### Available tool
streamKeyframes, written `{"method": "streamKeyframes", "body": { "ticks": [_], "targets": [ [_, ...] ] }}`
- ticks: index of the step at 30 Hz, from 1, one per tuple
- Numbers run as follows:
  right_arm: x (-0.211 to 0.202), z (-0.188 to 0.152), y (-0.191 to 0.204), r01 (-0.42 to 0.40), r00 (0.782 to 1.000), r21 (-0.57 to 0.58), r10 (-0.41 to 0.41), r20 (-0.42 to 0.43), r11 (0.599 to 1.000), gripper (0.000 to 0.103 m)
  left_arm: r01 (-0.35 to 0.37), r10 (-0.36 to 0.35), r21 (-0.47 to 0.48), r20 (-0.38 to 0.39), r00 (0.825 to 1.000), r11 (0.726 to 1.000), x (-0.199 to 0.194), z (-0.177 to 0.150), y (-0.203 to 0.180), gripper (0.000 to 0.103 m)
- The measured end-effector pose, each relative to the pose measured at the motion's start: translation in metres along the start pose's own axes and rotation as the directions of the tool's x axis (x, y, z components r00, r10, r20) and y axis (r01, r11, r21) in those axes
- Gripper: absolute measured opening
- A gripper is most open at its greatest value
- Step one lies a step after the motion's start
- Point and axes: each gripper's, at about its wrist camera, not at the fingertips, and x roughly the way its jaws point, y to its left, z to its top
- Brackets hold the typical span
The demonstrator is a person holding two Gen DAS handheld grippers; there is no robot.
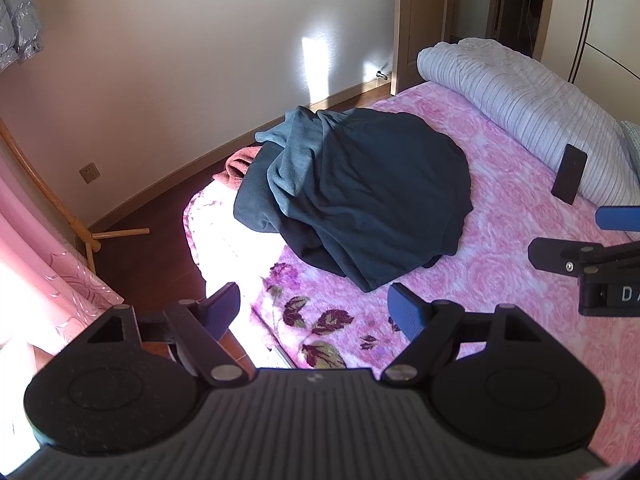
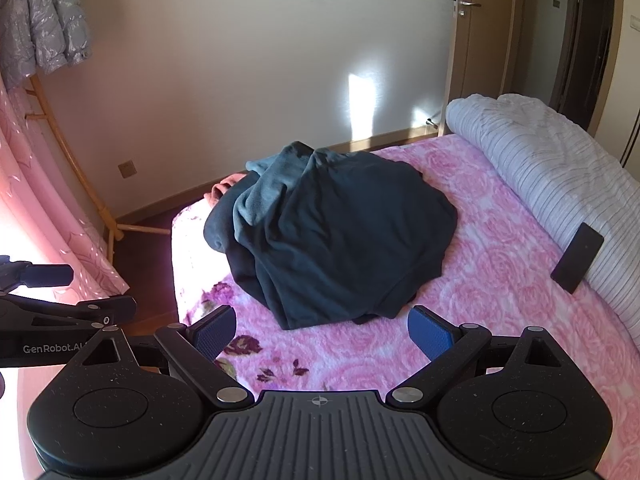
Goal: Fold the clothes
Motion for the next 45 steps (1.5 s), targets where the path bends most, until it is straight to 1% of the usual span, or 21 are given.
{"method": "streamKeyframes", "body": {
  "ticks": [26,32,37,45],
  "targets": [
    [0.004,0.002,-0.013,0.005,1.0,0.023,-0.005,-0.005,1.0,0.096,-0.003,0.003,0.04,-0.008,1.0,0.999,0.006,0.008,-0.014,0.078],
    [0.004,0.003,-0.009,0.0,1.0,0.013,0.0,-0.006,1.0,0.096,-0.019,0.019,0.043,-0.013,1.0,0.999,0.005,0.007,-0.012,0.078],
    [0.007,0.003,-0.008,-0.004,1.0,0.007,0.004,-0.01,1.0,0.096,-0.046,0.046,0.056,-0.009,0.999,0.997,0.005,0.007,-0.011,0.078],
    [0.01,0.003,-0.008,-0.008,1.0,0.004,0.008,-0.015,1.0,0.096,-0.063,0.064,0.055,-0.019,0.998,0.997,0.008,0.006,-0.008,0.078]
  ]
}}
